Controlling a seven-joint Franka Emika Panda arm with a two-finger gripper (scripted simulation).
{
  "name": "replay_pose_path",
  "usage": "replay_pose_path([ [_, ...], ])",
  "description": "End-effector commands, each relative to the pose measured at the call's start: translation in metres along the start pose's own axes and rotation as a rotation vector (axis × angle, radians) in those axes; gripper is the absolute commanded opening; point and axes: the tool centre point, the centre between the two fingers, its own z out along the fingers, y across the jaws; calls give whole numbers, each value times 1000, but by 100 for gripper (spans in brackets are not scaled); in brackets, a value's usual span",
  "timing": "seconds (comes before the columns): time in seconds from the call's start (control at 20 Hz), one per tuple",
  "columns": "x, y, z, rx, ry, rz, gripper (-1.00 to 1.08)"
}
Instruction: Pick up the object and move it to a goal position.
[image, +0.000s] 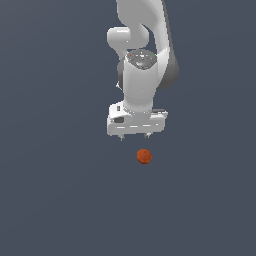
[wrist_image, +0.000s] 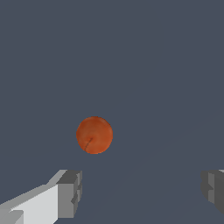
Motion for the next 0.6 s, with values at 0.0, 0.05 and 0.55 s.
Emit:
replay_pose_path([
  [0.0, 0, 0, 0, 0, 0, 0, 100],
  [0.05, 0, 0, 0, 0, 0, 0, 100],
  [0.55, -1, -10, 15, 24, -11, 14, 100],
])
